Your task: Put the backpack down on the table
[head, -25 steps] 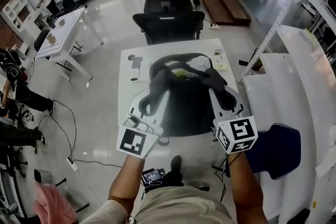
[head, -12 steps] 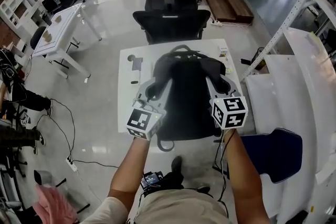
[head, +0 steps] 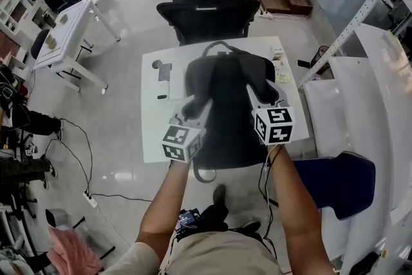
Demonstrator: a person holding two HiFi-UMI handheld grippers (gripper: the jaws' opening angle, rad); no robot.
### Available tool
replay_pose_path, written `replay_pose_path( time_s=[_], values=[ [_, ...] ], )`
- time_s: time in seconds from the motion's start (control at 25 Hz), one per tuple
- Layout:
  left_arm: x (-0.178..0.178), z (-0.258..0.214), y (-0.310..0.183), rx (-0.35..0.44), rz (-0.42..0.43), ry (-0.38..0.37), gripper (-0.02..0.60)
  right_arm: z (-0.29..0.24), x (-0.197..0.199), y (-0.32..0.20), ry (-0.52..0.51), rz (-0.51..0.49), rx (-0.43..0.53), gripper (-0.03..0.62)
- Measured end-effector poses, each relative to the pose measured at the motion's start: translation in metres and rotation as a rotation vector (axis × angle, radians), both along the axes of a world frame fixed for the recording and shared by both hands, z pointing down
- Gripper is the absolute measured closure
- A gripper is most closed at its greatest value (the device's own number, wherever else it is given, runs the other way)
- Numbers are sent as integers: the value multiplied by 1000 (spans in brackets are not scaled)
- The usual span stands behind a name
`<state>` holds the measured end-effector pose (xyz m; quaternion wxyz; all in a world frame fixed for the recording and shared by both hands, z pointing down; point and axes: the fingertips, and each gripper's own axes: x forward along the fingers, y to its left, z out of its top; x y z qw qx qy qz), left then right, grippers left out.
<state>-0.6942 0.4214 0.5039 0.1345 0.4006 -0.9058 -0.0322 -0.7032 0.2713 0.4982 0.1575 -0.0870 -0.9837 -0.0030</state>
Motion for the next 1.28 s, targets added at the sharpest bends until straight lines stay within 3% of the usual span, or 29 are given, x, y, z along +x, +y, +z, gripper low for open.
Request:
replay_pose_path(
  time_s=[0.24,0.4,0.68,0.88,1.08,1.12,1.2,1.28],
  values=[
    [-5,23,-1,32,25,85,415,9,-6,-2,3,7,16,403],
    [2,21,1,-5,31,49,351,5,2,-5,1,4,41,384],
    [36,6,23,-56,-31,-11,341,4,52,-6,25,-5,59,382],
    [96,-15,36,-109,-59,-74,341,-12,117,-2,-6,-39,40,382],
    [169,-77,33,-86,-61,-190,350,-58,194,4,-87,-109,26,385],
    [188,-93,30,-80,-57,-221,359,-71,213,5,-111,-122,26,401],
    [225,-126,24,-71,-47,-292,395,-101,248,7,-168,-142,31,535],
    [260,-158,21,-59,-37,-361,450,-129,282,12,-219,-173,34,546]
  ],
)
